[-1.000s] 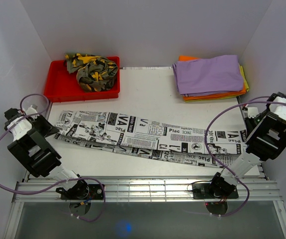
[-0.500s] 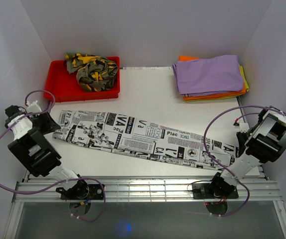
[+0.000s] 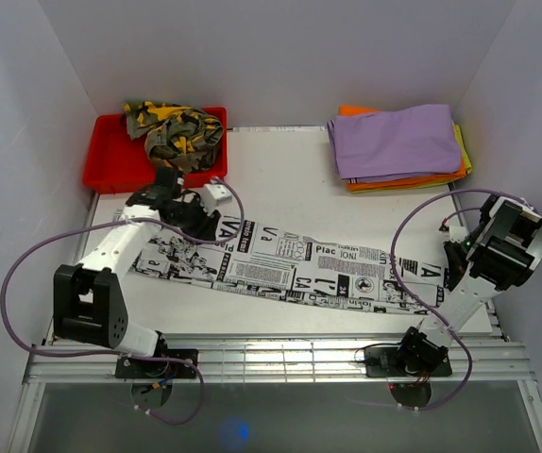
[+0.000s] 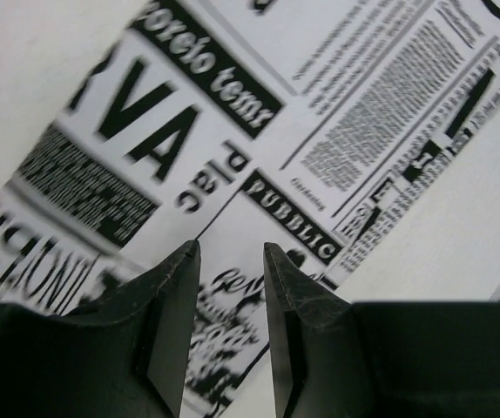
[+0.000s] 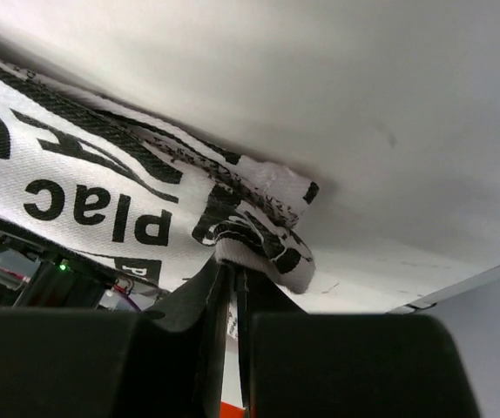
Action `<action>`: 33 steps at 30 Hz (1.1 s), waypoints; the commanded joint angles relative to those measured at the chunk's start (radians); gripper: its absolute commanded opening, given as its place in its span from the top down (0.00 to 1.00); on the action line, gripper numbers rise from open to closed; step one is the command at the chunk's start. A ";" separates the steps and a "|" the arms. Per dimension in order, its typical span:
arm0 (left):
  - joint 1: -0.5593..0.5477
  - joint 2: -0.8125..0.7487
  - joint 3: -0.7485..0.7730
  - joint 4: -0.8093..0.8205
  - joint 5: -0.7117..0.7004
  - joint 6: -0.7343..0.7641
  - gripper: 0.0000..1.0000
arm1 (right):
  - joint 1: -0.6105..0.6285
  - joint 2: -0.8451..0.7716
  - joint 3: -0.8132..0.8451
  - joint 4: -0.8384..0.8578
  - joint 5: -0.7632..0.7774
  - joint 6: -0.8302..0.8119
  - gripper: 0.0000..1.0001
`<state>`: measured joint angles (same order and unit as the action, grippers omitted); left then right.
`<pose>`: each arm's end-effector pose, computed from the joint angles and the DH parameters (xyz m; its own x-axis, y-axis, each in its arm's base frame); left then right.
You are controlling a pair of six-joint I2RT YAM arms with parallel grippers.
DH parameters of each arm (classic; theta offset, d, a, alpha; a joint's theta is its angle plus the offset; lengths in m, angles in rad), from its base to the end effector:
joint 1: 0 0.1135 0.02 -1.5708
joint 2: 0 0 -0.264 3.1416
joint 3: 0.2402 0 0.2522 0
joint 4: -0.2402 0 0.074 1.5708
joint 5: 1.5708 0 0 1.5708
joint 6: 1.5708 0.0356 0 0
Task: Fold and stack the trousers
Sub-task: Fold the trousers
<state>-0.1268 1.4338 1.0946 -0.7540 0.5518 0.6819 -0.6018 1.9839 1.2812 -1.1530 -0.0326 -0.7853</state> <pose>0.2782 -0.0543 0.2575 -0.4654 0.6004 -0.6503 0.8244 0.5614 -0.0717 0.2652 -0.1807 0.1376 -0.9648 -0.1946 0.1767 -0.1538 0.9631 0.2208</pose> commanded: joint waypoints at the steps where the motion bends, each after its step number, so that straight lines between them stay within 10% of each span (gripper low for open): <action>1: -0.158 0.028 -0.036 0.028 -0.047 0.088 0.55 | 0.053 0.038 0.073 0.105 -0.061 0.057 0.92; 20: -0.387 0.096 -0.163 0.041 -0.112 0.232 0.59 | 0.048 -0.131 0.020 0.028 0.028 0.034 0.92; 33: -0.399 0.325 -0.112 0.163 -0.177 0.069 0.66 | 0.030 0.057 0.234 0.016 0.028 0.060 0.92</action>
<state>-0.5201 1.6581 0.9596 -0.6807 0.4271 0.8242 -0.5678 1.9793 1.4132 -1.1378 -0.0208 -0.7353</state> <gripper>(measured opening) 0.352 0.088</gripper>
